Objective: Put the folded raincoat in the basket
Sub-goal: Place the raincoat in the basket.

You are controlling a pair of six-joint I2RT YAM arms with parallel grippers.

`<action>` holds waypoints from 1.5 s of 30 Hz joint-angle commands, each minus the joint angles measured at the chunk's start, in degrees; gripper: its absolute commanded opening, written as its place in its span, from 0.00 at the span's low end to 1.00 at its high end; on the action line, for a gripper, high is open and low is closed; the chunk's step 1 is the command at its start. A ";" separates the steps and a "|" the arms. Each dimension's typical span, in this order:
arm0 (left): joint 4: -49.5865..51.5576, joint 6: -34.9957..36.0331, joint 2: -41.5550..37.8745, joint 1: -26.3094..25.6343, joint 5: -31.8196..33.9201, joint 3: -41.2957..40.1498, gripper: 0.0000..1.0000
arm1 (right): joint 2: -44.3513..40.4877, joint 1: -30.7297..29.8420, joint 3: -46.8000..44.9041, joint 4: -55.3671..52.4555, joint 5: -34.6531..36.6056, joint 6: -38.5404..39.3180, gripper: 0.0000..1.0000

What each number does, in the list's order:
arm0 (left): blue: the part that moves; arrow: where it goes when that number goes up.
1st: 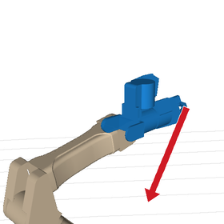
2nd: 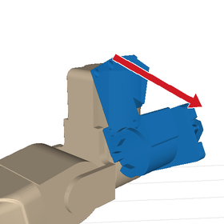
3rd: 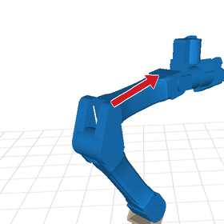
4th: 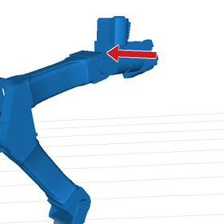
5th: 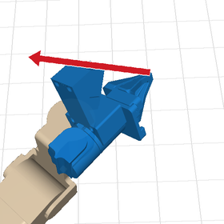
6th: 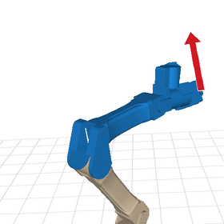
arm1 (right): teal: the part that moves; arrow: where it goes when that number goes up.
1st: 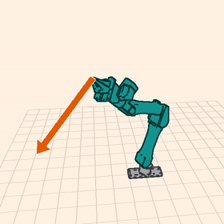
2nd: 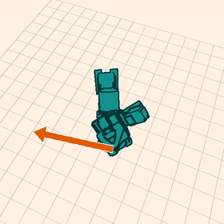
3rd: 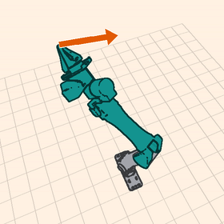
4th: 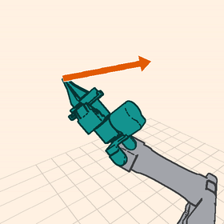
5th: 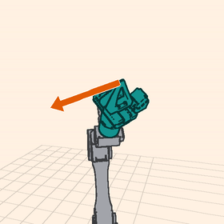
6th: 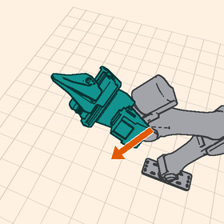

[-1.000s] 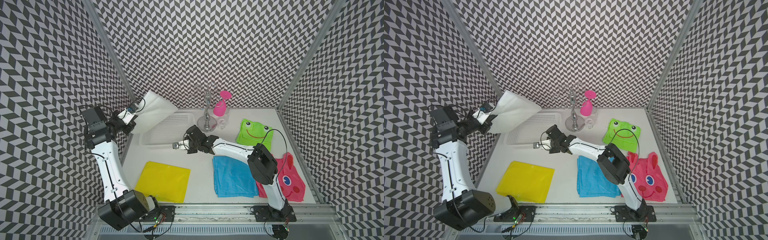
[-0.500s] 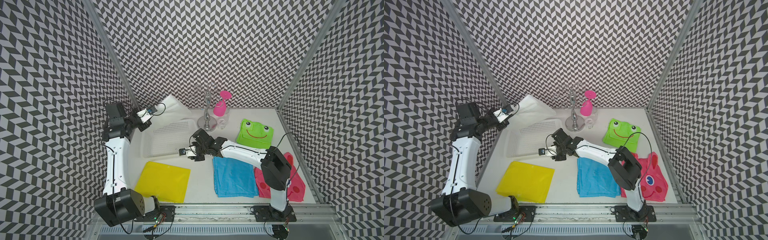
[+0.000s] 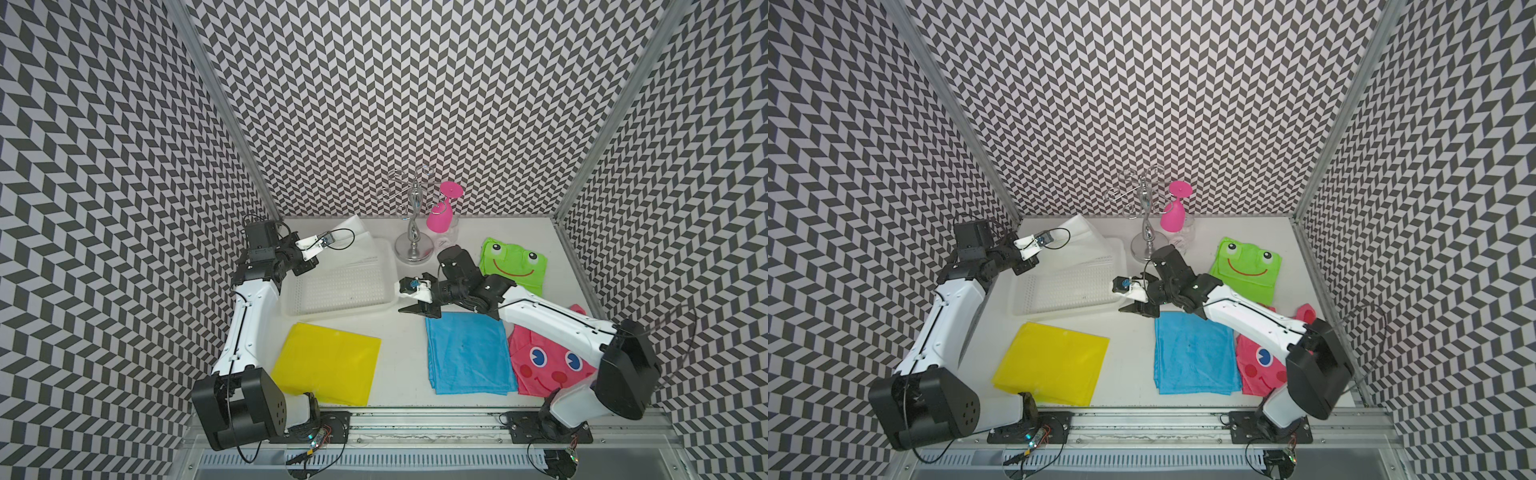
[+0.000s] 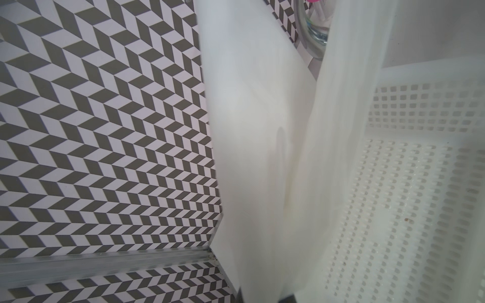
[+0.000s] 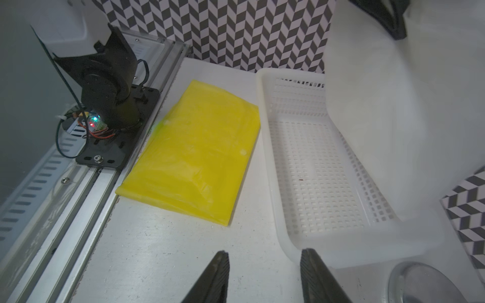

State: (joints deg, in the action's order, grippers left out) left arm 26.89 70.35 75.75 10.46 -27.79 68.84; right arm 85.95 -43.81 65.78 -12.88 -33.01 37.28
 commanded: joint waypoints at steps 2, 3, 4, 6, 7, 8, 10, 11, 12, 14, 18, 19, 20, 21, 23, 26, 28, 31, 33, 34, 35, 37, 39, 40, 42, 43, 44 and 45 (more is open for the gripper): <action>-6.63 3.17 -1.84 -0.70 2.27 -0.36 0.00 | -2.94 1.48 -4.34 19.01 1.33 -14.68 0.51; -6.89 3.92 -1.88 -0.88 2.62 -0.44 0.00 | -2.73 2.11 -4.22 20.23 1.54 -17.22 0.52; -7.19 4.26 -1.92 -1.03 3.09 -0.53 0.00 | -2.39 2.59 -3.96 20.88 1.78 -19.27 0.51; -6.45 5.55 -2.16 -2.17 5.33 -0.34 0.00 | -0.70 3.24 -2.72 21.69 2.79 -24.06 0.52; -5.10 6.82 -2.24 -2.94 7.11 0.26 0.00 | 0.28 3.29 -1.79 21.48 3.78 -26.13 0.52; -4.64 6.96 -2.35 -3.60 9.02 1.12 0.00 | 1.46 3.45 -0.67 20.91 4.31 -28.36 0.52; -5.34 4.83 -2.23 -3.78 10.29 3.30 0.00 | 3.40 3.56 1.45 19.33 2.74 -29.27 0.52; -5.89 4.21 -1.98 -3.78 10.33 4.32 0.00 | 4.16 3.56 1.97 19.45 1.85 -29.55 0.52; -6.71 4.22 -1.70 -3.78 10.62 4.72 0.00 | 4.77 3.56 2.09 20.32 1.16 -30.06 0.52; -9.03 4.29 -1.15 -3.78 10.90 4.91 0.00 | 5.51 3.56 2.07 22.57 1.21 -32.01 0.52; -10.46 2.75 0.14 -3.78 9.83 8.47 0.00 | 5.76 3.56 2.05 24.57 1.09 -32.97 0.51; -10.76 2.46 0.41 -3.83 9.54 9.21 0.00 | 5.78 3.56 1.99 24.81 1.74 -33.29 0.51; -11.25 2.43 0.77 -3.78 9.19 9.73 0.00 | 5.74 3.56 1.86 25.44 3.18 -33.79 0.52; -12.08 2.57 1.16 -3.78 8.94 9.55 0.00 | 5.66 3.56 1.70 25.94 5.69 -34.79 0.52; -14.28 3.79 1.74 -3.78 8.73 7.35 0.00 | 5.50 3.56 1.46 26.83 5.69 -34.79 0.52; -18.78 4.68 1.57 -3.80 7.12 1.01 0.00 | 5.20 3.55 1.58 26.31 5.69 -34.79 0.52; -19.96 4.99 0.80 -3.86 5.19 -2.76 0.00 | 4.78 3.62 1.46 26.29 5.69 -34.79 0.52; -21.22 6.33 -0.65 -4.13 2.25 -8.31 0.00 | 4.36 3.65 1.27 26.31 5.69 -34.79 0.52; -21.15 8.97 -1.54 -4.30 1.43 -11.83 0.00 | 4.22 3.65 1.44 26.41 5.69 -34.79 0.52; -21.70 9.83 -1.96 -4.43 1.74 -13.73 0.00 | 4.22 3.65 1.53 26.43 5.69 -34.79 0.52; -22.32 10.22 -2.31 -4.41 2.30 -15.46 0.00 | 4.20 3.65 1.59 26.45 5.69 -34.79 0.52; -23.18 10.50 -2.88 -4.48 3.53 -18.07 0.00 | 4.22 3.65 1.59 26.78 5.69 -34.79 0.52; -23.21 10.52 -3.32 -4.56 4.51 -19.83 0.03 | 4.47 3.63 1.55 26.94 5.69 -34.79 0.52; -22.63 10.23 -3.61 -4.61 4.62 -20.33 0.06 | 4.72 3.65 1.62 27.00 5.69 -34.79 0.52; -20.34 8.60 -3.92 -4.57 3.77 -20.19 0.08 | 5.18 3.62 1.76 27.05 5.69 -34.79 0.52; -18.88 8.08 -3.99 -4.58 3.40 -20.06 0.09 | 5.42 3.65 1.88 26.88 5.69 -34.79 0.52; -17.97 7.96 -4.14 -4.66 2.97 -20.23 0.10 | 5.61 3.69 2.04 26.60 5.69 -34.79 0.52; -17.99 7.81 -4.28 -4.66 2.84 -20.96 0.12 | 5.78 3.65 2.21 26.27 5.69 -34.79 0.52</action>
State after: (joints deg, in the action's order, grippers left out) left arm 7.25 79.61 73.32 6.07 -23.31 48.64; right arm 91.72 -40.25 66.81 10.76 -27.83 3.11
